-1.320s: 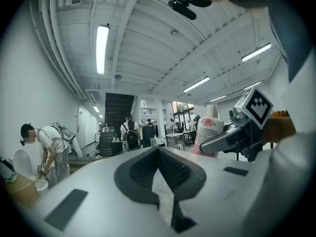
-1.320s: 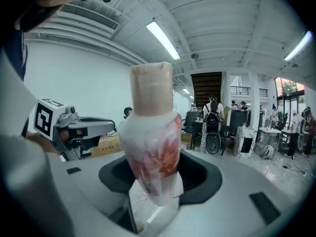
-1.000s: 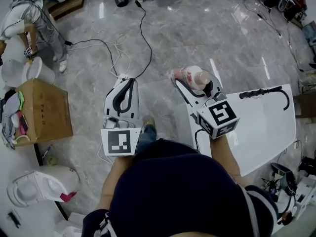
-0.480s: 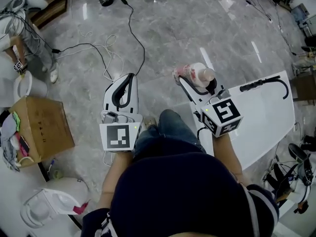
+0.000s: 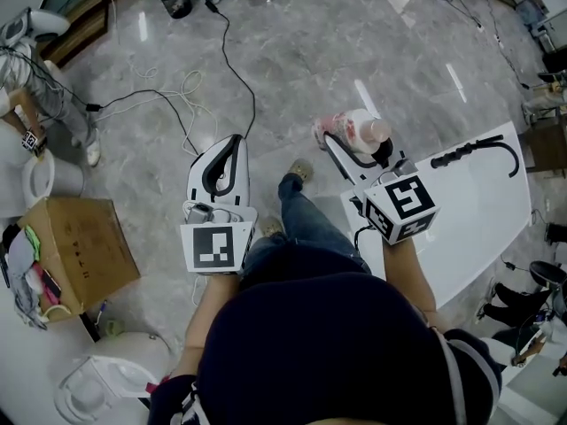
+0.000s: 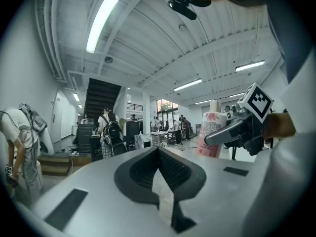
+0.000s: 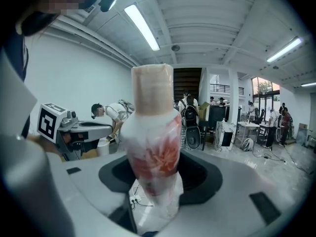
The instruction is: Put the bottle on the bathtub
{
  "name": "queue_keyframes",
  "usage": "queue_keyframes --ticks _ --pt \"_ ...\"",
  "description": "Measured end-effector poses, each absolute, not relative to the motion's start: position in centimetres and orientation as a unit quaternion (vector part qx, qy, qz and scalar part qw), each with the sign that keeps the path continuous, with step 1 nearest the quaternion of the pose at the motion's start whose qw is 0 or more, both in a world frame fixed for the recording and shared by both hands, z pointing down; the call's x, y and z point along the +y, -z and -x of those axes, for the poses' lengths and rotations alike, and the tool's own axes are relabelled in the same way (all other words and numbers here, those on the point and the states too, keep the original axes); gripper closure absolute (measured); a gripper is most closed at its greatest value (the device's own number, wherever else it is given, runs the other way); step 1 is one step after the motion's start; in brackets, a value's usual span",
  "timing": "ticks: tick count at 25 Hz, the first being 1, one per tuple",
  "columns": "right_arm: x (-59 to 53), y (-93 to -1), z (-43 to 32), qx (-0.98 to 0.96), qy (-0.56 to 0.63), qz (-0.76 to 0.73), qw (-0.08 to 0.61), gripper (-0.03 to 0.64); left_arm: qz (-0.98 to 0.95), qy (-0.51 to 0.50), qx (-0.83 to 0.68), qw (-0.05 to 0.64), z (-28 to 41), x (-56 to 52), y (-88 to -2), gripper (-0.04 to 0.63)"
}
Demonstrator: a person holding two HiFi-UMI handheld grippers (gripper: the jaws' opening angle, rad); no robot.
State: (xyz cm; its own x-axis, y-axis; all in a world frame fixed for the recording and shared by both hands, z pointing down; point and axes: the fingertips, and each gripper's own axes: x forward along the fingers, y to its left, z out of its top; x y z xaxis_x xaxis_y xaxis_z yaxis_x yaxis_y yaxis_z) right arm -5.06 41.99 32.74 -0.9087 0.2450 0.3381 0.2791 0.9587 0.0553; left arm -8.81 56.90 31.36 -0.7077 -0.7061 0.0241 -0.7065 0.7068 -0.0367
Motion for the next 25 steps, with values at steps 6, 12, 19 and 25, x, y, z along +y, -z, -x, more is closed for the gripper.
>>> queue_keyframes --ticks 6,12,19,25 --pt "36.9 -33.0 10.1 -0.981 0.038 0.093 0.166 0.368 -0.435 -0.031 -0.9 -0.004 14.7 50.6 -30.8 0.571" --pt "28.9 -32.8 14.0 -0.986 0.03 0.035 0.161 0.368 -0.494 -0.033 -0.869 -0.016 20.3 41.6 -29.3 0.571" --pt "19.3 -32.9 16.4 -0.987 0.018 -0.035 0.157 0.368 -0.559 -0.041 -0.828 -0.015 24.2 30.8 -29.4 0.571" --pt "12.0 -32.9 16.5 -0.983 0.004 -0.098 0.154 0.368 -0.612 -0.038 -0.789 -0.018 25.5 22.3 -29.4 0.571"
